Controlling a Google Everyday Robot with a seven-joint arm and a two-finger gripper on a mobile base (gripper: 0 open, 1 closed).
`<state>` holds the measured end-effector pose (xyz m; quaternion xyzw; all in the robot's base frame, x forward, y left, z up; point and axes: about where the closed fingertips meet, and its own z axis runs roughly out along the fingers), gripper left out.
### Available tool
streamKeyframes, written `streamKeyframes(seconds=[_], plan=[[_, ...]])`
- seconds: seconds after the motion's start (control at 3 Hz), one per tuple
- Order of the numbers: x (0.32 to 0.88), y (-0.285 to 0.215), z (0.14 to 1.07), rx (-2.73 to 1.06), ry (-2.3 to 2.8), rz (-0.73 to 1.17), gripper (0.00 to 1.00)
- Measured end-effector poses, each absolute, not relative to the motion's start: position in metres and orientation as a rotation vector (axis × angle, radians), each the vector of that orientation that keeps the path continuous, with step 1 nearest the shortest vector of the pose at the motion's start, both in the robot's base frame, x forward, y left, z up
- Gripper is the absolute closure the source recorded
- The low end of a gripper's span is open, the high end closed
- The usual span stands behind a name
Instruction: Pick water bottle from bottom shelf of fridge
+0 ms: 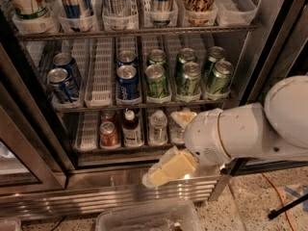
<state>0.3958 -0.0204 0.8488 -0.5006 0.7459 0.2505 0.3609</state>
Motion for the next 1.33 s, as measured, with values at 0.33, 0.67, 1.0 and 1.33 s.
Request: streamKeyframes(seconds=[0.33, 0.67, 1.0, 1.33], plan=[[0.397, -0.021, 0.851, -1.289, 1.920, 0.642, 0.00], [0.404, -0.023, 0.847, -1.282, 1.945, 0.607, 0.00], [0.412, -0.035, 0.832, -1.242, 1.995, 0.468, 0.00], [0.425, -0.054, 0.816, -1.149, 1.989, 0.357, 0.00]])
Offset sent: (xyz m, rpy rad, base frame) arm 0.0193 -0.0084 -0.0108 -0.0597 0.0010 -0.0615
